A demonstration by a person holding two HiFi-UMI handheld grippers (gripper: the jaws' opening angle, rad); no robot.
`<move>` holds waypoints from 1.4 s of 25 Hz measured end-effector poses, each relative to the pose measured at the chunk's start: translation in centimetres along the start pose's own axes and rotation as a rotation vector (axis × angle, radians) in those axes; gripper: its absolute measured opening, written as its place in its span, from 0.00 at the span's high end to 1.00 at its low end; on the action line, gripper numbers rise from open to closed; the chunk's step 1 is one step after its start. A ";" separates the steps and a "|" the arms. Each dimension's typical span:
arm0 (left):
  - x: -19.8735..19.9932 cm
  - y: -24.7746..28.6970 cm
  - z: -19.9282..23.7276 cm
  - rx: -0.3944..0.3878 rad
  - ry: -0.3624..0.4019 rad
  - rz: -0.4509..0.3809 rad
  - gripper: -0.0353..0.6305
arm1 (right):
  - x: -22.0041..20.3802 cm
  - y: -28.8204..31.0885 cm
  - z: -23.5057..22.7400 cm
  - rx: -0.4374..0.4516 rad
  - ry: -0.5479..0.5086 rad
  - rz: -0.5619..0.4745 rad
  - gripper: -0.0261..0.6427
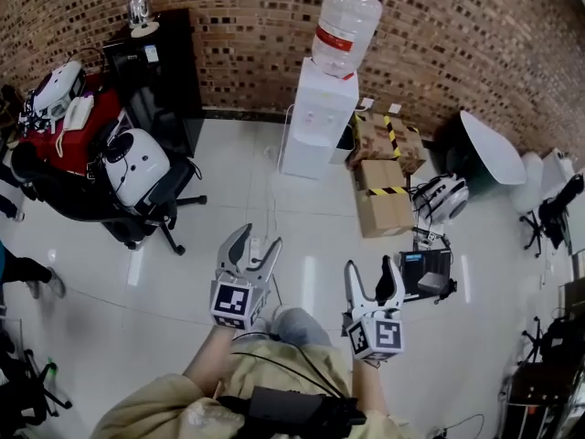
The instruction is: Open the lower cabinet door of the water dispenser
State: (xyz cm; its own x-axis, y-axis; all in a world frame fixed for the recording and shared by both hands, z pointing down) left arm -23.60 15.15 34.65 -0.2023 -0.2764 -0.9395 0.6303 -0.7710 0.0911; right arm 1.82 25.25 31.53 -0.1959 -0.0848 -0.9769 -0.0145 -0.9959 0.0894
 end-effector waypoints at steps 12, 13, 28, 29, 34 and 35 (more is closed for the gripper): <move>-1.8 16.1 5.0 0.123 0.017 0.032 0.58 | -6.8 18.3 -7.6 0.117 -0.009 0.018 0.43; -1.9 18.3 5.3 0.130 0.016 0.041 0.58 | -7.7 20.4 -8.5 0.140 -0.027 0.022 0.43; -9.5 40.0 7.3 0.156 -0.026 0.269 0.58 | -25.7 44.5 -18.5 0.346 -0.025 0.254 0.43; -10.4 40.9 8.2 0.157 -0.030 0.279 0.58 | -27.6 46.3 -18.4 0.352 -0.023 0.281 0.43; -16.1 46.6 12.7 0.133 -0.023 0.351 0.58 | -37.8 55.3 -18.1 0.377 -0.027 0.397 0.43; -17.2 47.7 13.6 0.123 -0.024 0.360 0.58 | -40.0 57.0 -17.9 0.384 -0.042 0.418 0.43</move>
State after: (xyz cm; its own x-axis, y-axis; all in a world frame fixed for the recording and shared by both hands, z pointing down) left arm -0.30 -24.66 59.63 -0.0025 -0.5545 -0.8322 0.5695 -0.6848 0.4546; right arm 26.43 -28.73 72.27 -0.3002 -0.4601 -0.8356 -0.2812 -0.7944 0.5384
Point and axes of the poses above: the fingertips, and each gripper's own axes: y forward along the fingers, z to its left, x out of its top, the point moved 8 cm from there along -y, backward along the fingers, and after that the axes turned 15 degrees about -y, right-handed, at the moved point
